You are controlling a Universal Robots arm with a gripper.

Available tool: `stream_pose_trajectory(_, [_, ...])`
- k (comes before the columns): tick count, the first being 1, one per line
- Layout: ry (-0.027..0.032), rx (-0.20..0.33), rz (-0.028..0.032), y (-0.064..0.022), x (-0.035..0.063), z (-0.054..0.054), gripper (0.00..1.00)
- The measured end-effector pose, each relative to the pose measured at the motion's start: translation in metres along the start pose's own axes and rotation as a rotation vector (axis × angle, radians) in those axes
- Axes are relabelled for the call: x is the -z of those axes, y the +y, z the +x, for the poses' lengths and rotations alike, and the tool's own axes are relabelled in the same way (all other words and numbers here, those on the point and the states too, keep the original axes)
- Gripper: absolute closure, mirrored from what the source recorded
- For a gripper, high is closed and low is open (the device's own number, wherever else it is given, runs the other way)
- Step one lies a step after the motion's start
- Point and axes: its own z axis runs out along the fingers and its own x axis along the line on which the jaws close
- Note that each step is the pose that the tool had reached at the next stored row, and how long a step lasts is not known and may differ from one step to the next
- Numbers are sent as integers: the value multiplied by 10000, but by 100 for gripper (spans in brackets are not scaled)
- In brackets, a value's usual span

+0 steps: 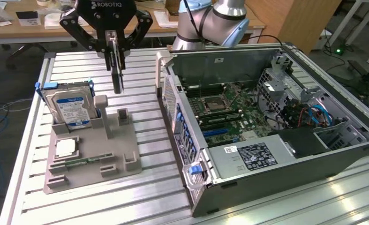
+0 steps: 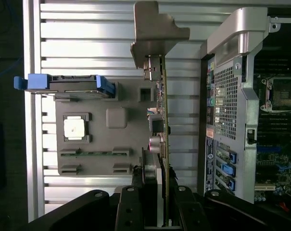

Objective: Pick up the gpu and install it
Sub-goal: 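Pick up the gpu and move the gpu toward the slot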

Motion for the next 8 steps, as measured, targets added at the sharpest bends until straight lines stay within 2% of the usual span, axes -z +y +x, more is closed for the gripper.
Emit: stream_pose_trajectory(8, [-10,1,10,0,-3,-21,72])
